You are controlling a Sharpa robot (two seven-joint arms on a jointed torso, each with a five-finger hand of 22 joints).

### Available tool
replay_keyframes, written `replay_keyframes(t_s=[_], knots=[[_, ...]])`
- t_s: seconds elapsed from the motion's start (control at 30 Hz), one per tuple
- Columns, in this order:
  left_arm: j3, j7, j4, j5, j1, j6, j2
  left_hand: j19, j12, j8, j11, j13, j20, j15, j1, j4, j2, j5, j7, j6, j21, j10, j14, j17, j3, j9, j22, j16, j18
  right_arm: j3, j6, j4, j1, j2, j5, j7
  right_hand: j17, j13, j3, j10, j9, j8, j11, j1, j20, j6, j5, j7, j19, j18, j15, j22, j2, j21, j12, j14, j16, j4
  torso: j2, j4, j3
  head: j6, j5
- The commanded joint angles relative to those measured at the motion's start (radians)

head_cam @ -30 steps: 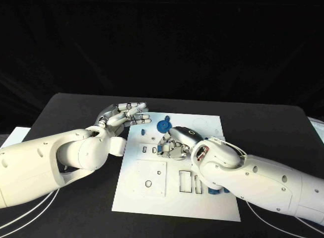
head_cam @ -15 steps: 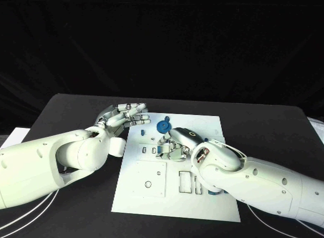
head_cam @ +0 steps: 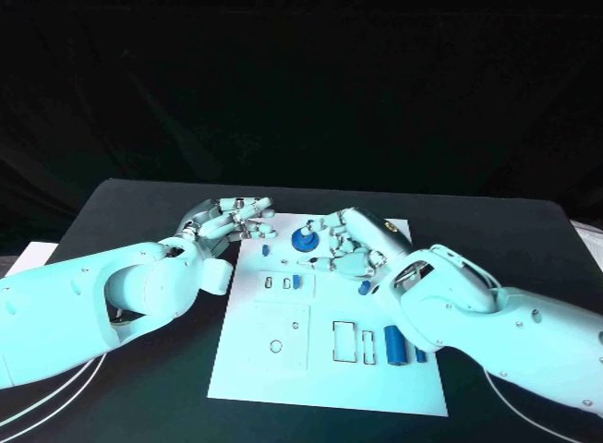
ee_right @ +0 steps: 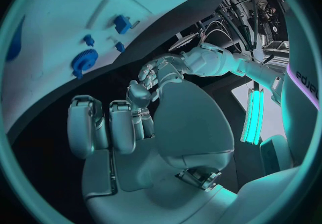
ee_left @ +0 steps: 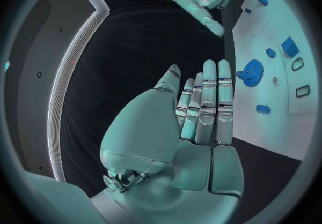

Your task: Assemble the parts on the task board

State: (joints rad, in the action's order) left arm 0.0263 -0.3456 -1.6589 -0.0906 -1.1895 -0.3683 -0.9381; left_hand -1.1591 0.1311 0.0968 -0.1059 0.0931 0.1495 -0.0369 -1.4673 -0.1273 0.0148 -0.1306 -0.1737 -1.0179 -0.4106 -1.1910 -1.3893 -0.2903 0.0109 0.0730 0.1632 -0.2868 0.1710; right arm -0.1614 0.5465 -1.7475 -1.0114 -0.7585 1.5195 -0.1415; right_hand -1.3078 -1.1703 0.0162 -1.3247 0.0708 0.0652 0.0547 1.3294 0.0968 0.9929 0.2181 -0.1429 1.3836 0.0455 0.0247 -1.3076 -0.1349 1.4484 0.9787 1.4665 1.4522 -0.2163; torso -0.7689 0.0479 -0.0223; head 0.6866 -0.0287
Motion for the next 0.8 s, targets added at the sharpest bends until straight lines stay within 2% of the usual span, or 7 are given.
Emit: replay_keyframes(t_s=[0.03,0.07,0.23,0.3,0.43,0.6,0.8], knots=[[-0.001,0.181,0.012,0.181,-0.001,0.053,0.004,-0.093,0.026,0.011,0.031,0.017,-0.042,0.042,0.025,-0.026,-0.008,0.002,0.03,-0.035,-0.091,-0.082,-0.12,-0.127,0.006,0.005,0.049,-0.159,0.013,-0.008,-0.021,-0.017,-0.036,-0.061,-0.223,0.172,-0.056,-0.002,0.001,0.004,0.002,0.008,0.0,0.02,-0.001,0.003,0.009,0.002,-0.003,0.016,-0.008,-0.007,0.006,-0.007,0.009,0.06,-0.005,-0.002,0.017,-0.0046,0.004,0.0,-0.003],[-0.001,0.225,0.016,0.216,-0.002,0.061,0.005,-0.119,0.05,0.014,0.05,0.038,-0.056,0.056,0.038,-0.04,-0.011,0.002,0.043,-0.053,-0.142,-0.127,-0.13,-0.41,0.012,0.008,0.08,-0.453,0.009,-0.01,-0.027,-0.019,-0.044,-0.081,-0.257,0.18,-0.055,-0.001,0.002,0.005,0.002,0.008,-0.001,0.026,-0.001,0.004,0.013,0.002,-0.004,0.016,-0.008,-0.006,0.01,-0.008,0.008,0.06,-0.005,-0.001,0.021,-0.0064,0.0052,0.001,-0.006],[-0.001,0.457,0.03,0.424,-0.011,0.12,0.012,-0.187,0.16,0.024,0.075,0.14,-0.082,0.073,0.08,-0.076,-0.02,0.005,0.058,-0.08,-0.46,-0.202,-0.147,-0.924,0.037,0.02,0.424,-0.965,-0.029,-0.013,-0.037,-0.011,-0.065,-0.152,-0.357,0.195,-0.051,0.001,0.004,0.005,0.002,0.009,-0.002,0.037,-0.002,0.007,0.019,0.003,-0.004,0.016,-0.007,-0.006,0.019,-0.009,0.009,0.059,-0.008,0.003,0.034,-0.0179,0.0122,0.004,-0.014],[-0.001,0.58,0.039,0.538,-0.026,0.169,0.02,-0.2,0.303,0.065,0.099,0.274,-0.09,0.092,0.095,-0.097,-0.006,-0.01,0.088,-0.101,-0.625,-0.172,-0.147,-1.09,0.054,0.051,0.605,-1.124,-0.051,-0.014,-0.036,0.002,-0.068,-0.174,-0.393,0.197,-0.05,0.0,0.005,0.003,0.003,0.01,-0.002,0.04,-0.002,0.008,0.02,0.003,-0.003,0.016,-0.007,-0.006,0.023,-0.009,0.011,0.058,-0.01,0.003,0.038,-0.0233,0.0151,0.007,-0.02],[-0.001,0.771,0.057,0.752,-0.051,0.277,0.04,-0.171,0.488,0.123,0.089,0.459,-0.092,0.079,0.164,-0.162,-0.003,0.034,0.076,-0.081,-0.756,-0.064,-0.15,-1.183,0.12,0.099,0.754,-1.205,-0.062,-0.015,-0.037,0.026,-0.07,-0.202,-0.438,0.198,-0.046,0.002,0.006,0.003,0.003,0.011,-0.003,0.045,-0.003,0.011,0.025,0.004,-0.003,0.016,-0.006,-0.005,0.029,-0.01,0.011,0.058,-0.013,0.005,0.046,-0.0295,0.021,0.013,-0.024],[-0.001,0.89,0.079,0.937,-0.076,0.329,0.076,-0.232,0.797,0.217,0.103,0.767,-0.097,0.098,0.186,-0.161,0.008,0.065,0.103,-0.087,-0.916,-0.108,-0.182,-1.281,0.171,0.17,0.976,-1.284,-0.089,-0.015,-0.035,0.044,-0.066,-0.222,-0.455,0.197,-0.043,0.004,0.007,0.004,0.003,0.011,-0.003,0.046,-0.003,0.012,0.027,0.004,-0.004,0.016,-0.005,-0.004,0.032,-0.011,0.009,0.057,-0.015,0.005,0.055,-0.0333,0.0266,0.019,-0.031],[-0.001,0.961,0.115,1.055,-0.089,0.354,0.133,-0.295,0.962,0.325,0.127,0.94,-0.113,0.115,0.208,-0.159,0.028,0.063,0.124,-0.071,-1.024,-0.154,-0.182,-1.281,0.205,0.273,1.149,-1.284,-0.119,-0.015,-0.023,0.056,-0.063,-0.226,-0.445,0.158,-0.035,0.01,0.005,0.006,0.003,0.011,-0.003,0.044,-0.004,0.013,0.03,0.004,-0.008,0.018,-0.005,0.002,0.035,-0.014,0.003,0.055,-0.02,0.003,0.059,-0.037,0.0284,0.026,-0.033]])
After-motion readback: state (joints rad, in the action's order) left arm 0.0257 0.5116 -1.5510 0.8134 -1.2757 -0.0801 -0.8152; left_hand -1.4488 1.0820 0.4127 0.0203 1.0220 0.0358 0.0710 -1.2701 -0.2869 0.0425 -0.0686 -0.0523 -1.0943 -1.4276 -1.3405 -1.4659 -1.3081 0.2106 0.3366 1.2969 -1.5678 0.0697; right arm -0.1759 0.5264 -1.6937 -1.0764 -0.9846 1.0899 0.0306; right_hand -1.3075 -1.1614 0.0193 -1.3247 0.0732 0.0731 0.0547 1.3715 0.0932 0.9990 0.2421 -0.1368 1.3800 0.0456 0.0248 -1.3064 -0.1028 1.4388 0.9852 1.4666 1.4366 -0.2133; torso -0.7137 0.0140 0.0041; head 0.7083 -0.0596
